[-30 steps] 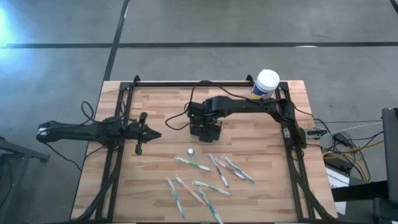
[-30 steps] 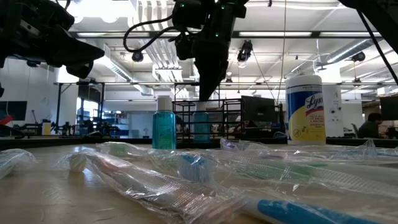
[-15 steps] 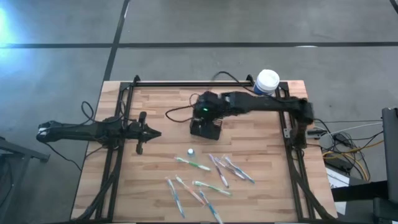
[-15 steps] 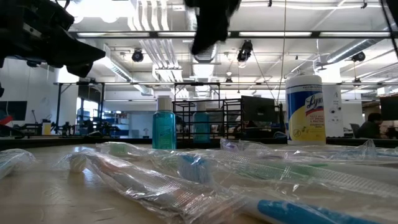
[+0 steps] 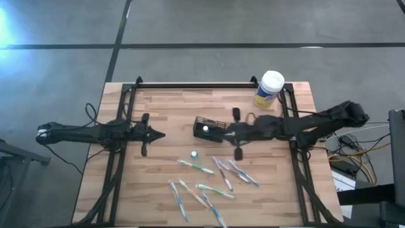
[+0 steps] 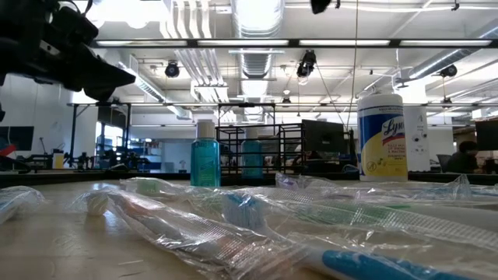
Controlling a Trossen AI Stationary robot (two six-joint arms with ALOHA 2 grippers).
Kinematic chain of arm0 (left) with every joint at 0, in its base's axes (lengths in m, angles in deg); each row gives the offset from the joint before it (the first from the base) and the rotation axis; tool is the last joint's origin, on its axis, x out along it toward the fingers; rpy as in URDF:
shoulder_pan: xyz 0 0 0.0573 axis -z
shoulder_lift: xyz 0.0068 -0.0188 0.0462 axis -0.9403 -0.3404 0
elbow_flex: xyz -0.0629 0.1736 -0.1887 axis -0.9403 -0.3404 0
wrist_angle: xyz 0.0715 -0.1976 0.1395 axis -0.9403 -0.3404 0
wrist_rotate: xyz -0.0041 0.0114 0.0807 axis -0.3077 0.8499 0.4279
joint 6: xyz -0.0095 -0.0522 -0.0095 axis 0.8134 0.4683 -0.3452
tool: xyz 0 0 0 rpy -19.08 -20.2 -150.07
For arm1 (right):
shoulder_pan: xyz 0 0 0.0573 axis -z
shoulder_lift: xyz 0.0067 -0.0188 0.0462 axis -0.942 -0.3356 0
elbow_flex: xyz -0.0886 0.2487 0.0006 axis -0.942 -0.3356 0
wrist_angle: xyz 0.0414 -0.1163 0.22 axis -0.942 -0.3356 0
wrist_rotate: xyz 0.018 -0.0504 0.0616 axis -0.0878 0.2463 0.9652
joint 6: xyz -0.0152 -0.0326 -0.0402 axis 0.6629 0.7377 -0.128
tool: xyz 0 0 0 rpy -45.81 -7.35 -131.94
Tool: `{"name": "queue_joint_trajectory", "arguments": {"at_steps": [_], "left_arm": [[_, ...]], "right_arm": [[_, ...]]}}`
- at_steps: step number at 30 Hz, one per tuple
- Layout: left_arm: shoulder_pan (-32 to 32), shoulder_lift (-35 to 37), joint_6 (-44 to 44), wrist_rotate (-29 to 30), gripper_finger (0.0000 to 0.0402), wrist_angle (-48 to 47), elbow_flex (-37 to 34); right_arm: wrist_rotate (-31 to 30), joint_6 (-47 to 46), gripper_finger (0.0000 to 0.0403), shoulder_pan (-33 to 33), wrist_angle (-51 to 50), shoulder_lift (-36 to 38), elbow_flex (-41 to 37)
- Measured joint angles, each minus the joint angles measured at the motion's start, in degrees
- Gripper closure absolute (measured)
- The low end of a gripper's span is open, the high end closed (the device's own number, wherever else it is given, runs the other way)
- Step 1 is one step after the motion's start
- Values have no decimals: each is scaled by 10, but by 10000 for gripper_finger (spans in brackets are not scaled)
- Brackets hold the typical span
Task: Pick & Place toothbrushing station
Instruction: Adjust the black organizer
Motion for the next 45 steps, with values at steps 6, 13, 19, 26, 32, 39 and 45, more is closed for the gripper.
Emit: {"name": "queue_joint_trajectory", "arguments": {"at_steps": [6, 13, 19, 26, 32, 39, 45], "left_arm": [[0, 0, 0, 0, 389, 12, 0], [0, 0, 2, 2, 383, 12, 0], [0, 0, 4, 2, 385, 12, 0], [0, 0, 5, 1, 385, 12, 0], [0, 0, 15, -1, 383, 11, 0], [0, 0, 17, -1, 385, 11, 0], [0, 0, 17, -1, 385, 11, 0]], "right_arm": [[38, -18, 350, -6, 165, 66, -122], [39, -58, 253, -6, 189, 83, -156], [38, -46, 205, -5, 68, 125, -96], [6, -29, 202, -3, -148, 192, -9], [6, -19, 202, -3, -134, 261, -67], [6, -35, 212, -3, 19, 358, -223], [6, -43, 229, -3, 25, 454, -289]]}}
